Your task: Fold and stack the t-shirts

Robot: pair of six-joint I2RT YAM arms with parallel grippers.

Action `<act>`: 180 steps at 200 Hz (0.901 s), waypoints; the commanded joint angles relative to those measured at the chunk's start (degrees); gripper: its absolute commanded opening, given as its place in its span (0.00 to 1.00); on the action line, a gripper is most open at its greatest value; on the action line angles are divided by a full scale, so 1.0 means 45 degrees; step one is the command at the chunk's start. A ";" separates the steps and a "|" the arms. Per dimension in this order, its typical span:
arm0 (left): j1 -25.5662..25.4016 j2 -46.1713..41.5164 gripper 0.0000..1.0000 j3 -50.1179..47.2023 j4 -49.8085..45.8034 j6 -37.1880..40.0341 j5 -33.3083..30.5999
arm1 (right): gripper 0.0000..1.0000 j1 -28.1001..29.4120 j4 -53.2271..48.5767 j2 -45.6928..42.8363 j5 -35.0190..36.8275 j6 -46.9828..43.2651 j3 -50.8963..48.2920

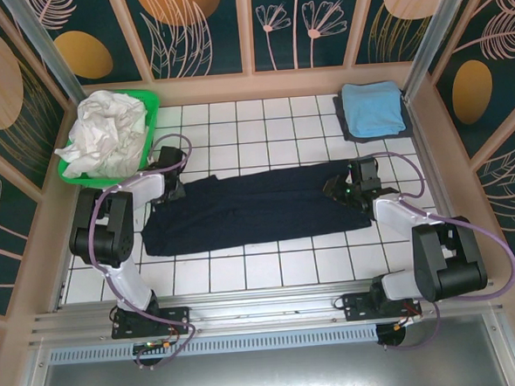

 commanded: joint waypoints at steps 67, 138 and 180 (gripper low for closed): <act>0.0043 -0.3362 0.00 -0.0696 0.0126 0.0487 0.1261 | 0.35 0.0062 0.0060 0.0125 0.0224 -0.0116 0.0142; 0.0047 -0.6689 0.07 -0.3583 0.0818 0.0451 0.2267 | 0.35 0.0078 -0.0112 0.0238 0.0150 -0.0270 0.0214; 0.0042 -0.3939 0.02 -0.1710 0.0905 0.0824 0.0588 | 0.35 0.0064 -0.0125 0.0095 0.0000 -0.0313 0.0103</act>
